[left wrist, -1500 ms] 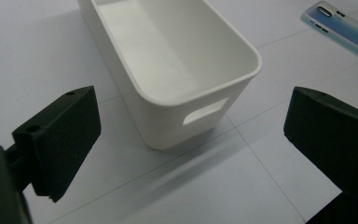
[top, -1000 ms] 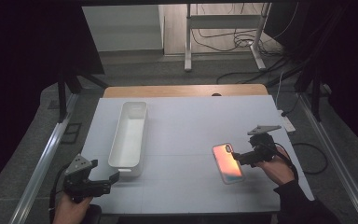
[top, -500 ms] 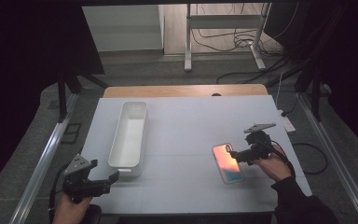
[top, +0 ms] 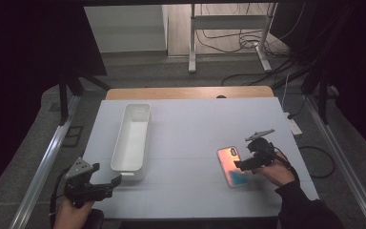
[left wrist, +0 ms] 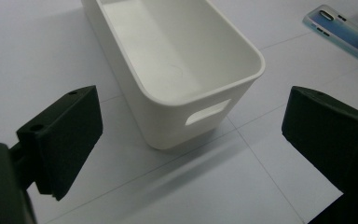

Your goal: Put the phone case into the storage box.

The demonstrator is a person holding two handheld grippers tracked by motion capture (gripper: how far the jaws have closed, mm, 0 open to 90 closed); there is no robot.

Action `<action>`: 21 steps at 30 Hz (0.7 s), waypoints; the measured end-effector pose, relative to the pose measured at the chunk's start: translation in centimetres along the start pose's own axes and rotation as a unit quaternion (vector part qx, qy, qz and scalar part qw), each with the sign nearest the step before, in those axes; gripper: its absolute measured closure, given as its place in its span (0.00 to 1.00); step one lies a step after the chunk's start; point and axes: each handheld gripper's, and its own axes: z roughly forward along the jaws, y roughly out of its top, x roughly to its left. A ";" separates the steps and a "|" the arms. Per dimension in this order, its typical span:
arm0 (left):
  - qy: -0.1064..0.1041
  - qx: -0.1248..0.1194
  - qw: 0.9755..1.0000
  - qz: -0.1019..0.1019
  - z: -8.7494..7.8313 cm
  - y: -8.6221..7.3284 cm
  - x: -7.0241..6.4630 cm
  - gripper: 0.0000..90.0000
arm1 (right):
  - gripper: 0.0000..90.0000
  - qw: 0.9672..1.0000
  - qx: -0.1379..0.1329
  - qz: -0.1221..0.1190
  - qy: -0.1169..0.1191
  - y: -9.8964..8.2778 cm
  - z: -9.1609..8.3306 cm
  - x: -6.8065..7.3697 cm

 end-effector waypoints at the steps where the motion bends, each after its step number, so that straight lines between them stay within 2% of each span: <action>1: 0.000 0.000 1.000 0.000 0.0 0.0 0.0 0.07 | 0.00 1.000 0.007 -0.004 -0.001 -0.1 0.3 0.0; 12: 0.000 0.000 1.000 0.000 0.0 0.0 0.0 0.07 | 0.00 0.999 0.050 -0.016 0.001 -0.8 1.8 0.2; 14: 0.000 0.000 1.000 -0.001 0.0 0.0 0.0 0.07 | 0.00 0.997 0.069 -0.019 -0.003 -1.0 2.2 0.3; 16: -0.001 -0.001 1.000 -0.002 0.0 0.0 0.0 0.07 | 0.00 0.998 0.069 -0.012 -0.002 -1.0 2.3 0.2; 21: -0.001 -0.001 1.000 -0.002 -0.1 0.0 0.0 0.07 | 0.00 0.997 0.074 -0.015 -0.003 -1.0 2.2 0.2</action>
